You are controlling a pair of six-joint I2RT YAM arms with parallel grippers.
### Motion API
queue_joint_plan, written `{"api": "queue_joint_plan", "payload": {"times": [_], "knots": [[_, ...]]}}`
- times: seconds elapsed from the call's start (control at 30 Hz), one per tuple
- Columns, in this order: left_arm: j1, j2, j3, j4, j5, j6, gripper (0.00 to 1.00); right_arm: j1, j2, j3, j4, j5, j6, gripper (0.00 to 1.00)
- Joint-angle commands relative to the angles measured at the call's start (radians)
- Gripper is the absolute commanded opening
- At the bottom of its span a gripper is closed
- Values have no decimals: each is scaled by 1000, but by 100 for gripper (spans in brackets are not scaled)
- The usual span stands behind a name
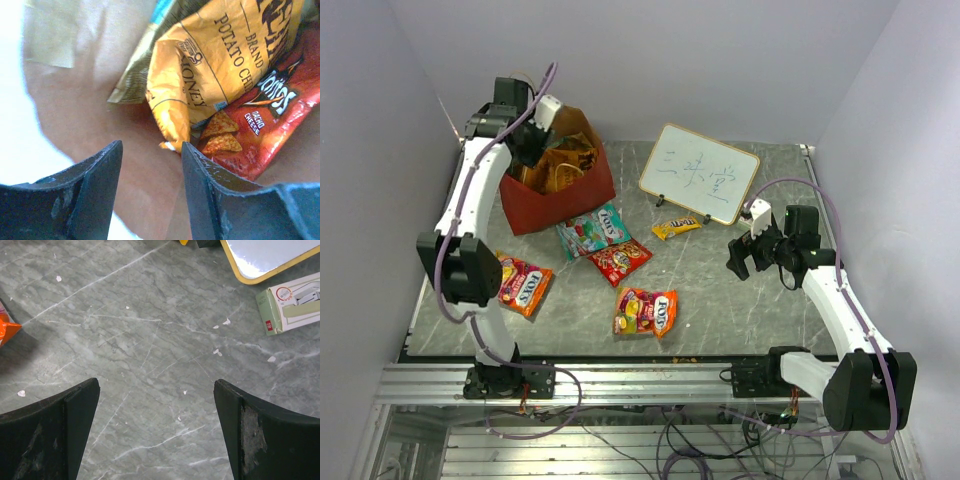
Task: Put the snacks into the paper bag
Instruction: Place the snack in the paper bag, then pick up the snack from the center of the board.
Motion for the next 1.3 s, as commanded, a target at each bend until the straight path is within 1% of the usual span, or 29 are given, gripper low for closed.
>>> {"api": "queue_joint_plan", "payload": {"times": [0.0,0.17,0.23,0.37,0.5,0.6,0.7,0.83,1.07,1.27], "knots": [[8,-155,-35,107,11,-16,64,-6,-14,-9,6,-13,-9,98],[8,-244,-92,152,-13,-45,74,-6,-14,-7,8,-10,-4,99],[9,-284,-120,164,-16,-59,80,-6,-19,-7,9,-8,-3,99],[14,-367,-179,175,10,-92,90,-6,-30,-7,6,-11,-1,99],[20,-441,-240,147,60,-120,94,-6,-45,-8,3,-14,1,99],[30,-511,-319,145,95,-139,98,-6,-58,-8,3,-19,2,99],[35,-584,-396,143,108,-141,100,-6,-63,-7,1,-26,2,99],[39,-671,-481,126,114,-137,99,-6,-66,-6,-1,-32,4,99],[39,-765,-594,93,172,-167,100,-6,-55,7,-6,-65,8,99],[44,-839,-701,115,206,-139,100,-4,-25,54,-32,-169,-33,99]]}}
